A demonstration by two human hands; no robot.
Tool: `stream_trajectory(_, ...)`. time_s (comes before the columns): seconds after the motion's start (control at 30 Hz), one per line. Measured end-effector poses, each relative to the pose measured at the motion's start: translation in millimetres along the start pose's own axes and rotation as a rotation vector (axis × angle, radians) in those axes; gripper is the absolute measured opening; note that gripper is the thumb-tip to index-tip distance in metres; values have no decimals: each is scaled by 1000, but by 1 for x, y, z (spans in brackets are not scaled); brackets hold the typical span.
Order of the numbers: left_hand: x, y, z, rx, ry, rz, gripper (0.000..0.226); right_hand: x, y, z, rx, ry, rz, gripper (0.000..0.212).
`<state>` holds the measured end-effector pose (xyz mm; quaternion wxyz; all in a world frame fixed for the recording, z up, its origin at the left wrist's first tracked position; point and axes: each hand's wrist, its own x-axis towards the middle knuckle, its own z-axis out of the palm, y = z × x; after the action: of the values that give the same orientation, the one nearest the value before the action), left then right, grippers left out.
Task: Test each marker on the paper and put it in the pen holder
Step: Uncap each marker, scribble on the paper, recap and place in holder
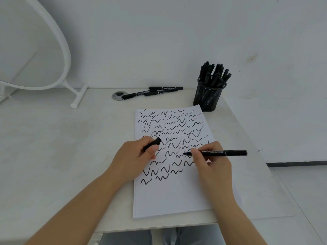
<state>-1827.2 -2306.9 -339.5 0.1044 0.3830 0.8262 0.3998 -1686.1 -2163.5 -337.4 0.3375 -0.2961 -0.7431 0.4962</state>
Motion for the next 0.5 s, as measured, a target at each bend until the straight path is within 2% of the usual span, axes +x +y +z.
stream_trajectory(0.07,-1,0,1,23,-10,43,10,1,-2,-2,115,-17,47,21)
stream_trajectory(0.2,-3,2,2,93,-36,166,26,2,-5,-7,296,-141,47,18)
stream_trajectory(0.33,-3,5,3,88,-63,233,15,3,-4,-10,507,-211,92,19)
stream_trajectory(0.5,-4,6,3,99,-78,270,15,3,-2,-10,480,-270,77,23)
